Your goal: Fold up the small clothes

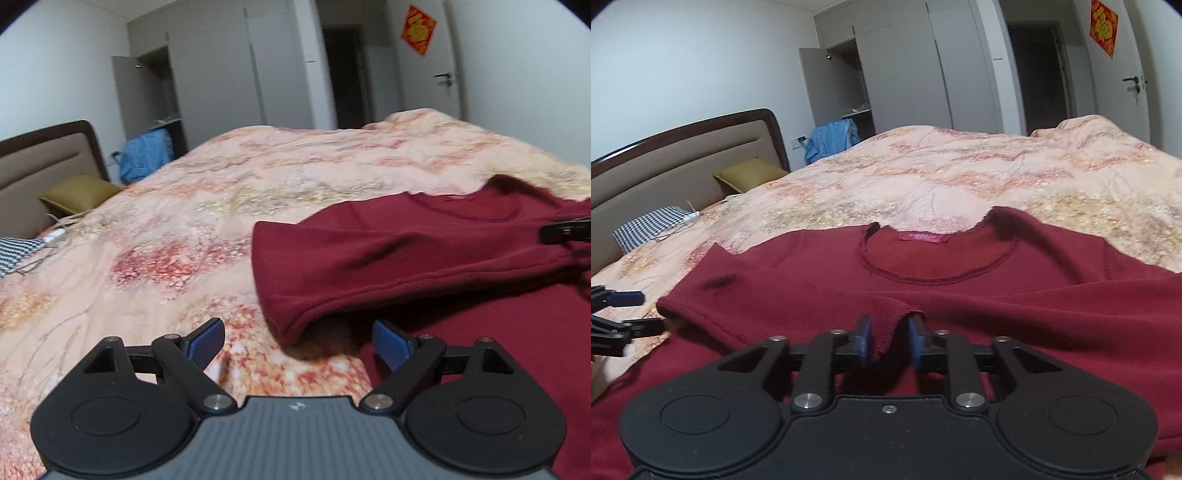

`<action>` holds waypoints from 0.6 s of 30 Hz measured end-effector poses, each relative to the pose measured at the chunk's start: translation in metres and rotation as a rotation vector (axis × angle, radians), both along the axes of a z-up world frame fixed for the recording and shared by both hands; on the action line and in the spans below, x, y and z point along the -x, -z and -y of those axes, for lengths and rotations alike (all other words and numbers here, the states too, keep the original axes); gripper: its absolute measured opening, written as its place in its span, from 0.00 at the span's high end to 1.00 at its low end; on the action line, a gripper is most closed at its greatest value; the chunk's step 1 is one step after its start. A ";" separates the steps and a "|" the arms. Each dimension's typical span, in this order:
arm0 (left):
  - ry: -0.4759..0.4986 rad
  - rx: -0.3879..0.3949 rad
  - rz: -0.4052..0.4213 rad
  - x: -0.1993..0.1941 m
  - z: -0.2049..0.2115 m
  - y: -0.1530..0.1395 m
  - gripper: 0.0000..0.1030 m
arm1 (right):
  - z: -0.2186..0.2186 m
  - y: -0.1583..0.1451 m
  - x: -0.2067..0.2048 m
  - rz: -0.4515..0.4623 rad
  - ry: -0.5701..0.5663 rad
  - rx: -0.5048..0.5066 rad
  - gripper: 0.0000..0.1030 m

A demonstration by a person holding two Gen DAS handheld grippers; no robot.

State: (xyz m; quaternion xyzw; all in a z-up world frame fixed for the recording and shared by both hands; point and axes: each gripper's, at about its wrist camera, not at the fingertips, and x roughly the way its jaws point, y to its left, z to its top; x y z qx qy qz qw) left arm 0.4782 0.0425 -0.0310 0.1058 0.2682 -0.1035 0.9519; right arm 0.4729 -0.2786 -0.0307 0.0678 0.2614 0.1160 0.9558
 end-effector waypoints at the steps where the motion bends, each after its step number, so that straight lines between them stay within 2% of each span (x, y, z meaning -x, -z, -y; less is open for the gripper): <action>1: 0.009 0.026 -0.001 0.001 -0.003 -0.003 0.12 | 0.001 -0.001 0.002 0.011 0.003 -0.001 0.57; 2: 0.013 0.062 -0.002 0.002 -0.007 -0.006 0.10 | 0.000 -0.003 0.003 0.021 0.007 0.004 0.50; 4: -0.007 0.158 0.006 -0.002 -0.016 -0.012 0.08 | -0.003 -0.002 0.004 0.028 0.011 0.031 0.43; 6: -0.073 0.242 0.012 -0.015 -0.023 -0.015 0.07 | -0.007 0.003 0.001 0.010 0.020 0.061 0.41; 9: -0.209 0.299 -0.005 -0.044 -0.030 -0.009 0.08 | -0.007 0.011 -0.002 -0.016 0.036 0.086 0.39; 11: -0.274 0.288 -0.070 -0.063 -0.032 0.001 0.12 | -0.006 0.014 -0.003 -0.026 0.044 0.091 0.35; 13: -0.294 0.260 -0.113 -0.072 -0.032 0.013 0.12 | -0.006 0.016 -0.003 -0.029 0.047 0.094 0.33; 16: -0.282 0.201 -0.090 -0.067 -0.025 0.019 0.11 | -0.007 0.016 -0.001 -0.029 0.037 0.097 0.24; 18: -0.280 0.213 -0.092 -0.063 -0.027 0.016 0.07 | -0.004 0.010 0.006 -0.021 0.031 0.081 0.15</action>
